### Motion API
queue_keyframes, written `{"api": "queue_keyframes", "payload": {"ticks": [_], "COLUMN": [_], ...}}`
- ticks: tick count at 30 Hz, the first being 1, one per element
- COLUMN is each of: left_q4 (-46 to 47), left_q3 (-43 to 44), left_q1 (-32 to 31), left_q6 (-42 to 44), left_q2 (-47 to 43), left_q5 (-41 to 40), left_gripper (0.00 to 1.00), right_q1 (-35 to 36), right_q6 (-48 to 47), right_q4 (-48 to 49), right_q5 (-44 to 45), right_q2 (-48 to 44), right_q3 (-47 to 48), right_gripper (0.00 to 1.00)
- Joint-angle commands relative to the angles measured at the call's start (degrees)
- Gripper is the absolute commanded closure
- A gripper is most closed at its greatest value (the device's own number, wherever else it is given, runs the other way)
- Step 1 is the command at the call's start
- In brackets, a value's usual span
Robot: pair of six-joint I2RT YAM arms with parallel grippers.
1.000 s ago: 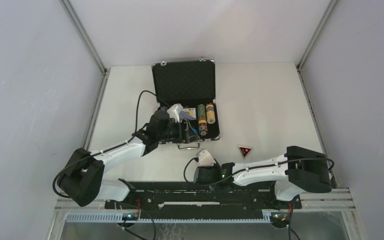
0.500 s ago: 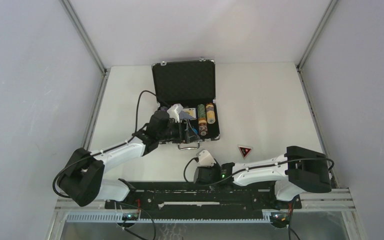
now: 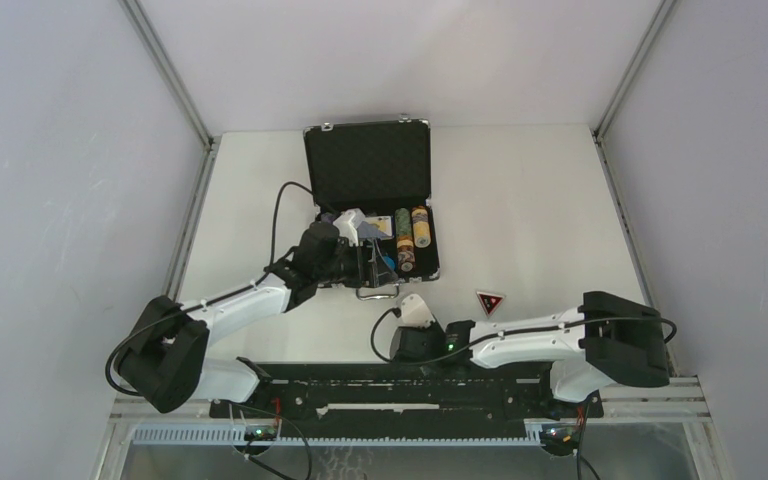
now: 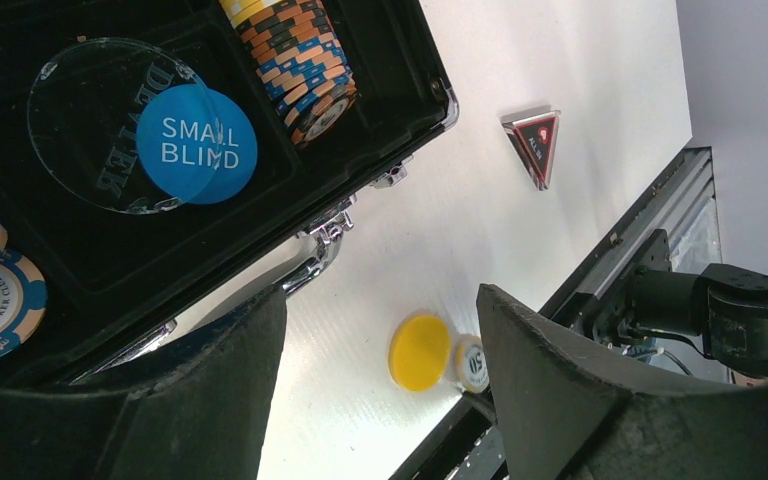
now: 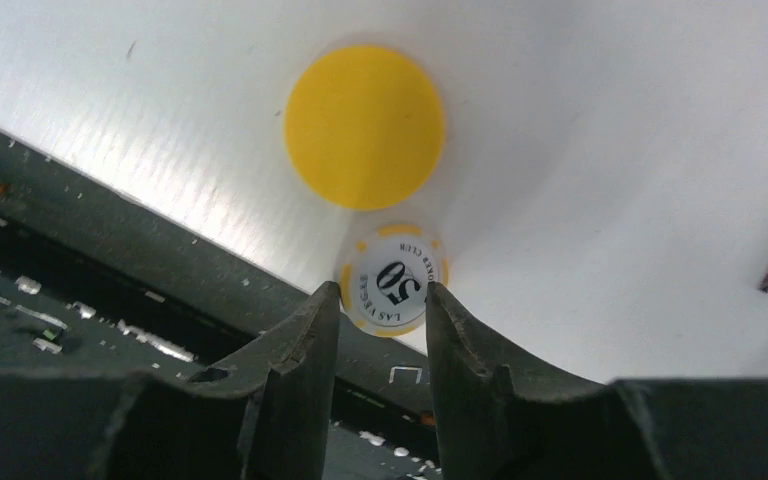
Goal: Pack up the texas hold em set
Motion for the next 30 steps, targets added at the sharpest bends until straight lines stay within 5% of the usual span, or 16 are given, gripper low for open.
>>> {"api": "queue_keyframes", "payload": {"ticks": [1, 9, 13, 20, 30], "left_q4": [0.4, 0.1, 0.1, 0.1, 0.1], "left_q3": [0.8, 0.8, 0.9, 1.0, 1.0], "left_q1": [0.2, 0.2, 0.2, 0.2, 0.2], "left_q6": [0.2, 0.2, 0.2, 0.5, 0.5], "left_q2": [-0.1, -0.3, -0.3, 0.1, 0.1], "left_q5": [-0.8, -1.0, -0.9, -0.5, -0.2], "left_gripper": [0.25, 0.25, 0.25, 0.25, 0.25], "right_q1": [-1.8, -3.8, -5.8, -9.3, -5.7], "right_q6": [0.4, -0.6, 0.2, 0.3, 3.6], "right_q4": [0.5, 1.3, 1.9, 4.1, 2.5], "right_q5": [5.1, 4.7, 5.1, 2.5, 2.1], "right_q2": [-2.5, -4.2, -4.4, -3.5, -2.8], "right_q3": [0.5, -0.6, -0.9, -1.5, -1.7], "right_gripper": [0.69, 0.68, 0.57, 0.88, 0.95]}}
